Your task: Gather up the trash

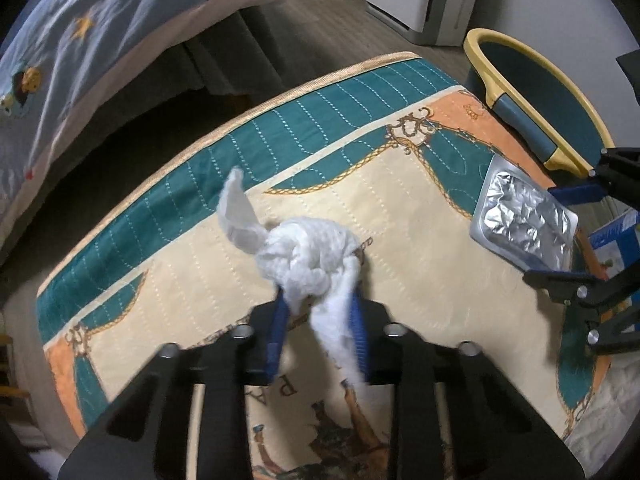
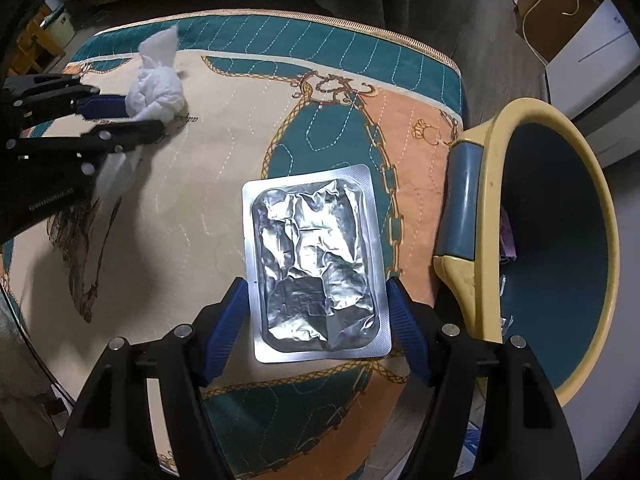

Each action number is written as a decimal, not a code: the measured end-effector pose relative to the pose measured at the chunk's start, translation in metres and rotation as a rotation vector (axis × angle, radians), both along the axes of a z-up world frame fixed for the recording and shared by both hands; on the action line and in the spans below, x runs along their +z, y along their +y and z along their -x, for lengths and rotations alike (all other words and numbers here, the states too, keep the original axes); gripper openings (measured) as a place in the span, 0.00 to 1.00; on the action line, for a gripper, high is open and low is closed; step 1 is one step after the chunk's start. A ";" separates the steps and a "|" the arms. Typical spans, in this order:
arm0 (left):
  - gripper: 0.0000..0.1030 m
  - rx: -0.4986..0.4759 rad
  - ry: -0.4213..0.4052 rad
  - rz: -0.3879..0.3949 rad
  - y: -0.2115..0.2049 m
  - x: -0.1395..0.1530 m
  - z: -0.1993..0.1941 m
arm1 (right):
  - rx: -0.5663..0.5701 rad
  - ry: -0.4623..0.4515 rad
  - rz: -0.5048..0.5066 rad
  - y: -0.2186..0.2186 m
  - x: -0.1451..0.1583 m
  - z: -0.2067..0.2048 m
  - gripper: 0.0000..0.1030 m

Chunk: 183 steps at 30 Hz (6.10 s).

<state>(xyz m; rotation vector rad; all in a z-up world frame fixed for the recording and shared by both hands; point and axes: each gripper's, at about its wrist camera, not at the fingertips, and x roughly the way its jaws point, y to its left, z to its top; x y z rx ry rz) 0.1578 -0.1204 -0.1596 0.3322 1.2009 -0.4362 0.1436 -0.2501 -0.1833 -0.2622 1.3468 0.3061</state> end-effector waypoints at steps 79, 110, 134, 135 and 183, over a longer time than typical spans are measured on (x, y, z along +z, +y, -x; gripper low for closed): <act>0.92 -0.192 -0.176 0.215 -0.216 0.063 -0.017 | -0.853 -0.211 -0.353 -0.268 0.063 0.014 0.93; 0.95 -0.032 -0.309 0.294 -0.109 0.200 0.076 | -0.709 -0.444 -0.184 -0.191 0.176 0.143 0.94; 0.95 -0.043 -0.345 0.272 -0.101 0.193 0.081 | -0.799 -0.497 -0.190 -0.180 0.183 0.146 0.94; 0.95 -0.037 -0.339 0.278 -0.101 0.193 0.080 | -0.799 -0.496 -0.182 -0.180 0.182 0.146 0.94; 0.95 -0.075 -0.336 0.281 -0.107 0.194 0.088 | -0.790 -0.492 -0.150 -0.179 0.181 0.146 0.94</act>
